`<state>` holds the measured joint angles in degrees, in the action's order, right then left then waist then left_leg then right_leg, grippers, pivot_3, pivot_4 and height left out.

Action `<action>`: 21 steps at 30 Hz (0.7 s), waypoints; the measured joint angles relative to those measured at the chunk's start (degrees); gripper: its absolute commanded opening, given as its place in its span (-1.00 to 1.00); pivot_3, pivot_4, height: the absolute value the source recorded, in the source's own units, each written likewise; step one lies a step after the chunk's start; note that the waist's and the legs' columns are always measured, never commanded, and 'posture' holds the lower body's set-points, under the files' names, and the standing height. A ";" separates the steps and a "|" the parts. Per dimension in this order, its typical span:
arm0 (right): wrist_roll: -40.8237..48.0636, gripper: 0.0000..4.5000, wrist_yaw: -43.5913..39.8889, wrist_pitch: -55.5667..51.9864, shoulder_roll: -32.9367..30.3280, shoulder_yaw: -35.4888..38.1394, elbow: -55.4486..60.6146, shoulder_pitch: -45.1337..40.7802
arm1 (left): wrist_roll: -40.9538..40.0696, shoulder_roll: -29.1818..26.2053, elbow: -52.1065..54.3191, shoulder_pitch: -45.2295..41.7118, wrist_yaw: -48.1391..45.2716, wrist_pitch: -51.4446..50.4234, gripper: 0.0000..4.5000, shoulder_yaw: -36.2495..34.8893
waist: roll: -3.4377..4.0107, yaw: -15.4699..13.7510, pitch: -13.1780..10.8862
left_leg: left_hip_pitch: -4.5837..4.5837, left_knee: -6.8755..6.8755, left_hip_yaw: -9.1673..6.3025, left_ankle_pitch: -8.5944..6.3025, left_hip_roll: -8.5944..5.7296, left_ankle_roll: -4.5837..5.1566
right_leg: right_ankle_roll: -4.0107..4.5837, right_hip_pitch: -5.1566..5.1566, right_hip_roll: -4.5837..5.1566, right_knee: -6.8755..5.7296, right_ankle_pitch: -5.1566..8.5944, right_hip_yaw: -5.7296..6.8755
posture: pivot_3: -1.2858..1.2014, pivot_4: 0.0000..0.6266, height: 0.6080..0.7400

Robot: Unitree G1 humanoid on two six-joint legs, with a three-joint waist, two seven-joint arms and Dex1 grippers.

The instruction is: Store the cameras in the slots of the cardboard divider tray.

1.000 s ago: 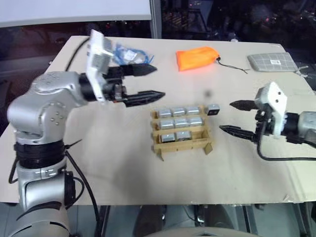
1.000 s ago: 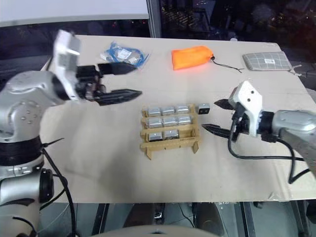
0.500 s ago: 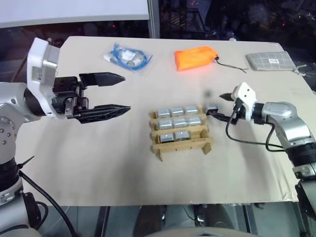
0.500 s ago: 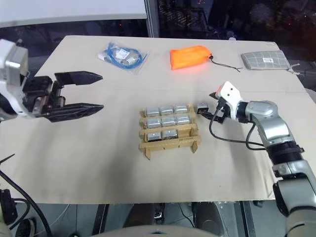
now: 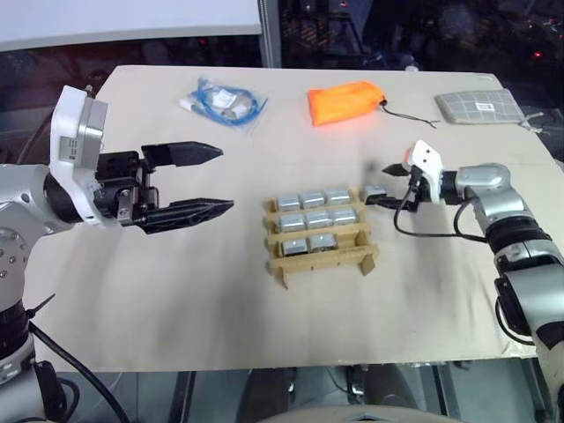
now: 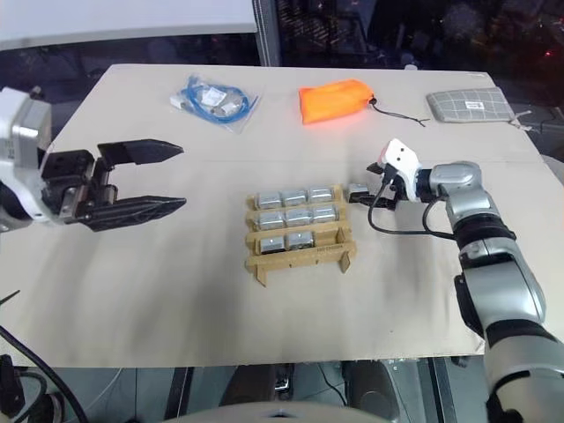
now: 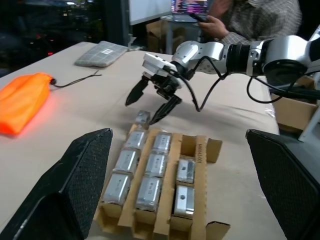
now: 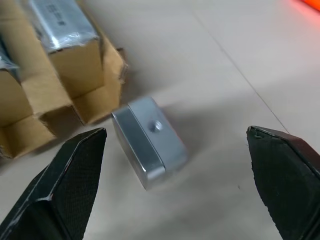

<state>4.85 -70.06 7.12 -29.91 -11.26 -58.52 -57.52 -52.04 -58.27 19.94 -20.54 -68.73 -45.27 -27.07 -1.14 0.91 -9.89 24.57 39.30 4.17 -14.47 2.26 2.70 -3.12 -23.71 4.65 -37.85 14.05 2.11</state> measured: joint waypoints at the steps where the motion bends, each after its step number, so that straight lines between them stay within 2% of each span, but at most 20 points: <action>1: -0.56 1.00 -1.09 0.47 0.19 -0.01 -1.15 -0.47 | 0.00 -0.06 0.01 0.34 0.11 0.09 0.98 -0.07 | 0.00 -0.02 0.00 | 0.00 0.00 0.00 0.00 0.00 0.00 | 0.00 0.00 0.00 0.00 0.00 0.00 | 0.03 -0.52 1.00; 2: -1.01 1.00 -1.82 0.67 0.29 -0.02 -1.63 -0.58 | -0.01 -0.17 0.02 0.66 0.16 0.13 0.98 -0.18 | 0.00 -0.01 0.00 | 0.00 0.00 0.00 0.00 0.00 0.00 | 0.00 0.00 0.01 0.00 0.00 0.00 | 0.03 -0.52 1.00; 5: -2.60 0.49 -3.75 0.81 0.53 -0.02 -3.48 -0.67 | -0.55 -0.52 0.12 1.23 0.18 0.17 1.00 -1.20 | 0.02 0.04 -0.01 | 0.00 0.00 0.00 0.00 0.00 -0.01 | 0.00 0.00 0.01 -0.01 0.00 0.00 | 0.03 -0.52 1.00; 7: -2.81 -0.06 -3.84 1.36 0.77 0.43 -4.02 -0.71 | -1.10 -1.10 0.43 1.57 0.15 0.27 1.00 -1.78 | 0.02 0.09 -0.01 | -0.02 -0.01 0.01 0.00 0.00 -0.01 | 0.00 0.00 0.00 -0.02 0.00 0.00 | 0.03 -0.52 1.00; 8: -2.90 -0.11 -3.82 1.78 0.80 0.54 -4.12 -0.72 | -1.10 -1.15 0.57 1.73 0.10 0.37 1.00 -1.79 | 0.03 0.10 -0.02 | -0.02 -0.01 0.01 0.01 0.00 -0.02 | 0.00 0.00 0.00 -0.02 0.00 0.00 | 0.03 -0.52 1.00; 10: -2.94 -0.50 -3.78 2.08 1.04 0.82 -4.33 -0.78 | -1.10 -1.21 0.58 1.99 -0.01 0.56 1.00 -1.78 | 0.03 0.11 -0.02 | -0.02 -0.01 0.01 0.01 0.00 -0.03 | 0.00 0.00 0.00 -0.02 0.00 0.00 | 0.03 -0.52 1.00; 12: -3.00 -0.72 -3.72 2.32 1.19 0.96 -4.37 -0.79 | -1.10 -1.40 0.58 2.21 -0.24 0.71 1.00 -1.78 | 0.04 0.11 -0.02 | -0.03 -0.01 0.01 0.01 0.00 -0.03 | 0.00 0.00 0.00 -0.03 0.00 0.00 | 0.03 -0.52 1.00; 21: -2.83 -0.72 -4.45 1.93 0.59 2.23 -3.38 -0.73 | -0.62 -2.38 -0.44 2.21 -1.33 2.20 1.00 -0.30 | 0.14 0.04 -0.09 | -0.02 -0.01 0.02 0.01 0.00 -0.03 | 0.00 0.00 0.01 -0.02 0.00 0.00 | 0.03 -0.52 1.00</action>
<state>2.03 -74.51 9.04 -29.33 -9.03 -61.89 -58.24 -52.66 -60.65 19.50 -18.33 -70.06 -43.08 -27.36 -1.01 0.95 -9.97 24.55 39.29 4.19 -14.46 2.26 2.67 -3.11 -23.71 4.66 -37.87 14.05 2.12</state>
